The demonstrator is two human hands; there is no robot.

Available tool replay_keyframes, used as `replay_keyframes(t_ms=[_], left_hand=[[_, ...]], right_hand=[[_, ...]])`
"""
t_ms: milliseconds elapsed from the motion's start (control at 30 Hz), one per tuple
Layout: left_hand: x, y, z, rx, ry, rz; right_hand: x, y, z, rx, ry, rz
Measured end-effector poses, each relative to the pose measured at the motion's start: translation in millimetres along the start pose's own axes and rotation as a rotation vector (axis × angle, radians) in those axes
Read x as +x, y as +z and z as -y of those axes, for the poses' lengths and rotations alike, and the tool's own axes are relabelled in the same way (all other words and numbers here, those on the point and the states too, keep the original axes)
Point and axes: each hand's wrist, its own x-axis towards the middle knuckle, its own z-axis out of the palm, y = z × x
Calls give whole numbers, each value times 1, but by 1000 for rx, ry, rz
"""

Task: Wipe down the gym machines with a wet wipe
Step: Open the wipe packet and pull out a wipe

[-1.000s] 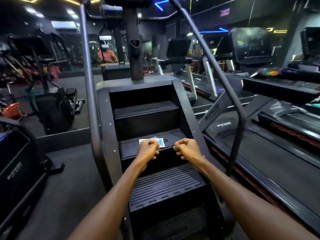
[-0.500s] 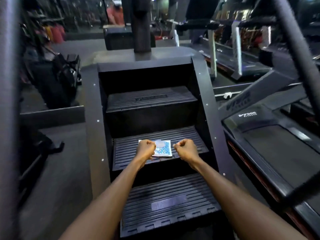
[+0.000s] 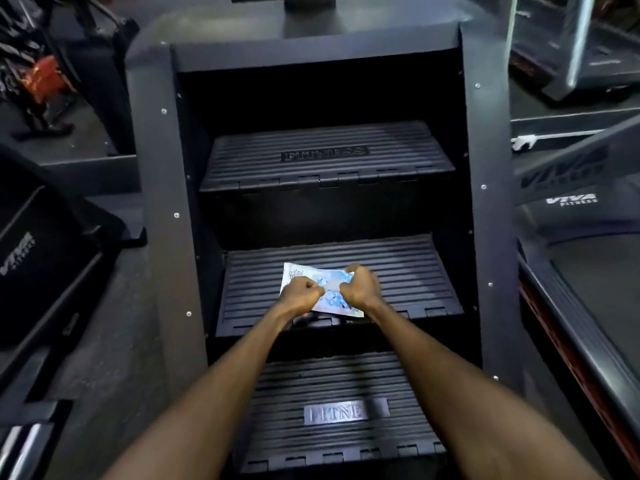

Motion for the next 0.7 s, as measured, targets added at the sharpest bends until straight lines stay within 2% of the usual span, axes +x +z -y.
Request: replay_keyframes(t_ms=[167,300,467,600,700], left_hand=[[10,13,18,12,-54,19],[12,15,23,42,-69,18],[7,15,22,7,-57,66],[-8,13,8,14,-25,76],[-28,10,-8,16,54,-32]], right_hand=[[14,19,-9,-64,19,87],[16,14,-12,-26,56,23],[5,-13,-4,23,13,-2],[-14,-45,2,159,7,-63],[-40,-70,3,330,14,-77]])
